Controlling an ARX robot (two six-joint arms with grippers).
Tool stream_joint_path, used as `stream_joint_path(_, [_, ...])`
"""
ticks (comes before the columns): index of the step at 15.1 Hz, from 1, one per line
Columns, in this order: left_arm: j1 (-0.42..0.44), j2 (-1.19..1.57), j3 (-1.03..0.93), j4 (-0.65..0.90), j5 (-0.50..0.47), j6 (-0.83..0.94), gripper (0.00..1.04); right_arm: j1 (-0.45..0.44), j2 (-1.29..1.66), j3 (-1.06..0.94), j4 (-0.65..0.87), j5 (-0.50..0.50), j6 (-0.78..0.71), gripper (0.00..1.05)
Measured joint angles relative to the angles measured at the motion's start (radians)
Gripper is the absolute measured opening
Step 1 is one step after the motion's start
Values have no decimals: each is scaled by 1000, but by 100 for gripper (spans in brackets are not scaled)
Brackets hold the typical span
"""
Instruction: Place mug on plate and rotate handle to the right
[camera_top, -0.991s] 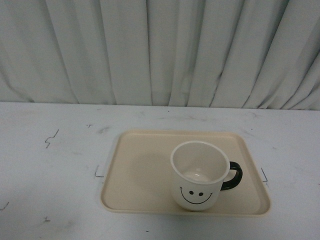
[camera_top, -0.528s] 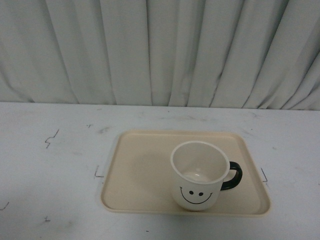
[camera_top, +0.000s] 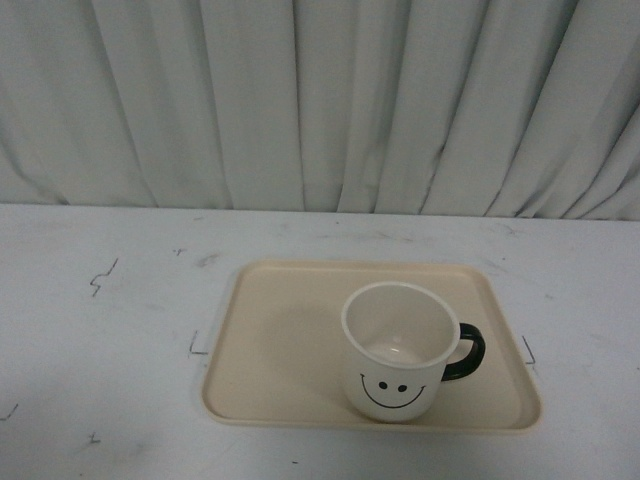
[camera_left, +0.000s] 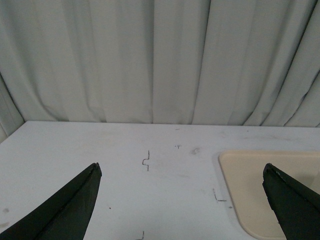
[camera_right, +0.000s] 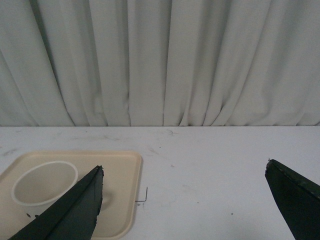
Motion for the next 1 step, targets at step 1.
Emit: stream_joint_path(1, [0,0,0,0,0,0,98,0,0,0,0,0,0,98])
